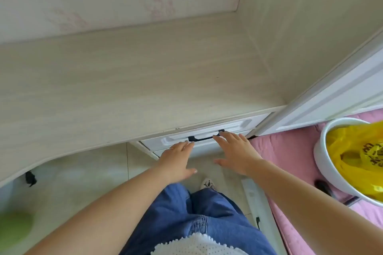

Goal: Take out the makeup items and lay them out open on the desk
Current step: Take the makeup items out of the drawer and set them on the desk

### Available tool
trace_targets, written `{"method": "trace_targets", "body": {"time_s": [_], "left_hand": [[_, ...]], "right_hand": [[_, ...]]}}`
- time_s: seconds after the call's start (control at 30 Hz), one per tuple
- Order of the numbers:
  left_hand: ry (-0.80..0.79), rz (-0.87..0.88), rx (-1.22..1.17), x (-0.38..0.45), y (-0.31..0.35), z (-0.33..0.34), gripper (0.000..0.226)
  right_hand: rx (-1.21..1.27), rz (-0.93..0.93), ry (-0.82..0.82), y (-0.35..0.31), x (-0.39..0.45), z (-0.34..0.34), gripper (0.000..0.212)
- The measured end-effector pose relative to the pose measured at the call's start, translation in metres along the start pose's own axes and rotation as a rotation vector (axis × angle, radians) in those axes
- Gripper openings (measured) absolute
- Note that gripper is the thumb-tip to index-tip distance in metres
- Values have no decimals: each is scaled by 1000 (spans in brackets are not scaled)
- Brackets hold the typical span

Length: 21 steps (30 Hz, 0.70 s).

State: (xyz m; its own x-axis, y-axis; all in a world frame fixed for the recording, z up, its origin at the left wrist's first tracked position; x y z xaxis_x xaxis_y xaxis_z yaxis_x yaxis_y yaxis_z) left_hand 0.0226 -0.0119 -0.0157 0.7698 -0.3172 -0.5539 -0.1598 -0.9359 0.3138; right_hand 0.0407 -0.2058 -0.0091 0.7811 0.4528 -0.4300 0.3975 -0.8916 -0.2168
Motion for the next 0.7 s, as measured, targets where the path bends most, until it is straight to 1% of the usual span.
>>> {"method": "trace_targets", "body": {"time_s": [0.13,0.2,0.27,0.33,0.4,0.5,0.6,0.7], "left_hand": [[26,64,82,29,-14,11,81],[72,137,159,43,-23,22,78],[200,249,256,54,-29,30,77],[363,375,289,64,-37,43,75],[512,426,262,73,-43,57,74],[647,437,199,82,-48,75,72],[681,442,130,83,-47,80,70],[687,459,124,75,-44,84,68]], "right_hand": [[57,44,34,10,24,23,76],[77,28,98,9,39,40,72],[68,6,212,8,50,52,66],[35,2,359,4,60,68,60],[14,6,524,1,64,82,55],[-16,25,690,-1,65,100,52],[-23,61,776,-6,62,108,49],[-6,102,804,-16,53,113,47]]}}
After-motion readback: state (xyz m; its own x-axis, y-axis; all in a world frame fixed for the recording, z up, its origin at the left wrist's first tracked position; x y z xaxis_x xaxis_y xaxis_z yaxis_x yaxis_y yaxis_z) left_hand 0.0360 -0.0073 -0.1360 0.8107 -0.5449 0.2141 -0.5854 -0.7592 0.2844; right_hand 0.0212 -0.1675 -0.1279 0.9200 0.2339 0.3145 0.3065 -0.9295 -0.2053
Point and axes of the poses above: each hand's wrist, its own x-axis towards the middle knuckle, its own z-axis out of the palm, y = z × x, the point moved 3 cm from there along x, towards the middle knuckle, and after that the axes turned 5 degrees about -z, right-handed, at the moved point
